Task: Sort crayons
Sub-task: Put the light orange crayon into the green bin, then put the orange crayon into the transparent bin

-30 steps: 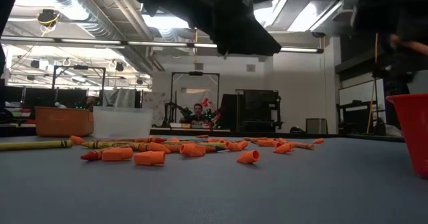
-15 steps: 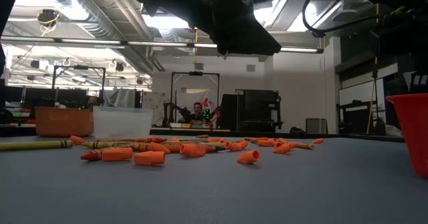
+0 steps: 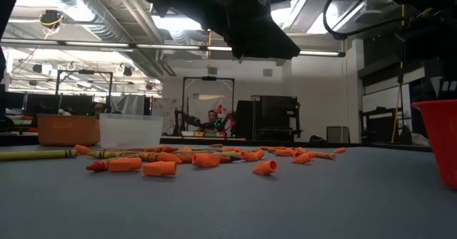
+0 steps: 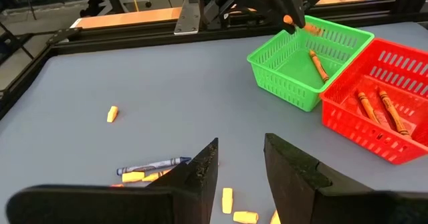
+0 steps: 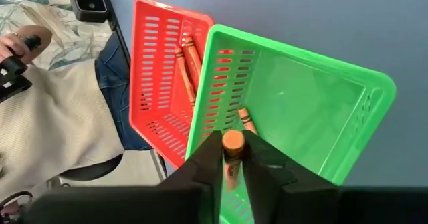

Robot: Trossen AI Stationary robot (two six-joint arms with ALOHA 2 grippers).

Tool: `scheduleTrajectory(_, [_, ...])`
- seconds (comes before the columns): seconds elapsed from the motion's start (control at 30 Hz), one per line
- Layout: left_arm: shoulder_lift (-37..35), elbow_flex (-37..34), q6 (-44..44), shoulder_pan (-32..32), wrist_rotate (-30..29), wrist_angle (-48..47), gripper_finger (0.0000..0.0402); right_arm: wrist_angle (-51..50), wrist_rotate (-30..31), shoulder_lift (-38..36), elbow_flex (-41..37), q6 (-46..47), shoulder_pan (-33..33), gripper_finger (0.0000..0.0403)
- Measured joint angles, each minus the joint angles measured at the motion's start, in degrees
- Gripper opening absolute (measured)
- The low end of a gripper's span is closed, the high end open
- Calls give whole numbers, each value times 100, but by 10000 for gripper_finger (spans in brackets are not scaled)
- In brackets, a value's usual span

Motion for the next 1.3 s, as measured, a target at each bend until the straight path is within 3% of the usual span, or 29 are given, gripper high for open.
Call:
scheduleTrajectory(0.33, [0,0,-13,0,0,0,106,-1,625,0,0,-2,0,148])
scheduleTrajectory(0.57, [0,0,-157,0,-7,-333,105,0,655,0,0,-3,0,149])
scheduleTrajectory(0.8, [0,0,-881,15,6,-1515,105,1,984,0,0,-13,0,148])
scheduleTrajectory(1.03, [2,0,-1214,14,394,-2835,105,1,1151,0,0,-9,0,147])
scheduleTrajectory(1.3, [2,0,-1349,-2,457,-3478,105,2,1206,0,0,-9,0,147])
